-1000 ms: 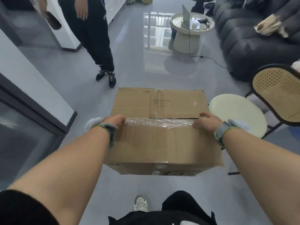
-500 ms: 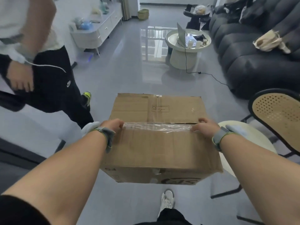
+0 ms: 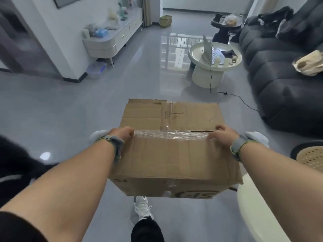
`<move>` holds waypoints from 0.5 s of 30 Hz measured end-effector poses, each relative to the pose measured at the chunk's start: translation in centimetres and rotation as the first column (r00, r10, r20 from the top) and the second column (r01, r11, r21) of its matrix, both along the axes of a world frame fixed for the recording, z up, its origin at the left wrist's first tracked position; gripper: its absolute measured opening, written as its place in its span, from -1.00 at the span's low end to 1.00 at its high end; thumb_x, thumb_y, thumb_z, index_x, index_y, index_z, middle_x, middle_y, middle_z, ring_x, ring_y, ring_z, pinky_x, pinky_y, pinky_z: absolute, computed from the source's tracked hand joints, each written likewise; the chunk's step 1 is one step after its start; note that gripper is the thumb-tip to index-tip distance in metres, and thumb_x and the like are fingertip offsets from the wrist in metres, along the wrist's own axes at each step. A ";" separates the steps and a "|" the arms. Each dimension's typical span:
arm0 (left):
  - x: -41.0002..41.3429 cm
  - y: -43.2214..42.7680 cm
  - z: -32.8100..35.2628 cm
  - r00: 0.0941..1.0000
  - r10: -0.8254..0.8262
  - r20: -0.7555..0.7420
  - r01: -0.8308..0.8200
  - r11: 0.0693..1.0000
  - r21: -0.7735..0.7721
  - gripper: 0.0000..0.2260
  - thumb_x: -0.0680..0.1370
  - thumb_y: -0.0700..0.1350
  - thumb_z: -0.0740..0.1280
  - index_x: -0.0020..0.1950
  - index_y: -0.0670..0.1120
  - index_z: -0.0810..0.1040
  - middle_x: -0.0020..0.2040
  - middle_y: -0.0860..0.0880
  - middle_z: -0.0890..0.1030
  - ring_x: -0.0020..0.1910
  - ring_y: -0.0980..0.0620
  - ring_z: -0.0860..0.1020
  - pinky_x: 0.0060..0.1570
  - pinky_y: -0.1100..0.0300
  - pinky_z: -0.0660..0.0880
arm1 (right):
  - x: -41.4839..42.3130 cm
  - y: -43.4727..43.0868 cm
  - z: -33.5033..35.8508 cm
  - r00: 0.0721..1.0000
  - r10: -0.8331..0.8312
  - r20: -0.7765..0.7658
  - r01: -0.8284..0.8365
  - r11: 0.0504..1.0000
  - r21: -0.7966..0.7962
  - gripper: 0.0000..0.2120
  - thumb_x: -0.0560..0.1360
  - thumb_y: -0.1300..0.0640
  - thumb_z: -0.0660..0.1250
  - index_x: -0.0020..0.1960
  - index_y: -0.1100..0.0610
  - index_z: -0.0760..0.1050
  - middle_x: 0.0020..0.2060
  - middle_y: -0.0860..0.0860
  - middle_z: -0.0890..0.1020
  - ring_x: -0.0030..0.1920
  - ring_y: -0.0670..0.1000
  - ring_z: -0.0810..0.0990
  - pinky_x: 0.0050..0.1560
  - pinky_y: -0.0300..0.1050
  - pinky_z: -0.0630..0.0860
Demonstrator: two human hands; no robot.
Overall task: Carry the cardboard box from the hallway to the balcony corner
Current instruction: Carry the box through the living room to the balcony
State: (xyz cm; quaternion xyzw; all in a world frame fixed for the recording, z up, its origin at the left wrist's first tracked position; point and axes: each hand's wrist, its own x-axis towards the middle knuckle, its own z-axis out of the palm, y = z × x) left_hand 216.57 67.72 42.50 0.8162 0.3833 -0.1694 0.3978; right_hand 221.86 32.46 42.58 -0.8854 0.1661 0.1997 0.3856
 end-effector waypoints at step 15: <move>23.7 7.9 2.8 0.988 -0.133 0.078 0.137 0.990 -0.045 -0.76 0.38 -0.11 0.31 -0.04 -0.21 0.44 0.00 -0.19 0.45 -0.08 -0.17 0.44 -0.02 0.03 0.43 | 20.1 8.2 0.5 0.994 -0.102 0.031 0.102 0.995 -0.014 -0.36 0.25 0.01 0.48 0.31 0.02 0.42 0.10 0.04 0.52 -0.04 0.07 0.49 -0.10 -0.14 0.41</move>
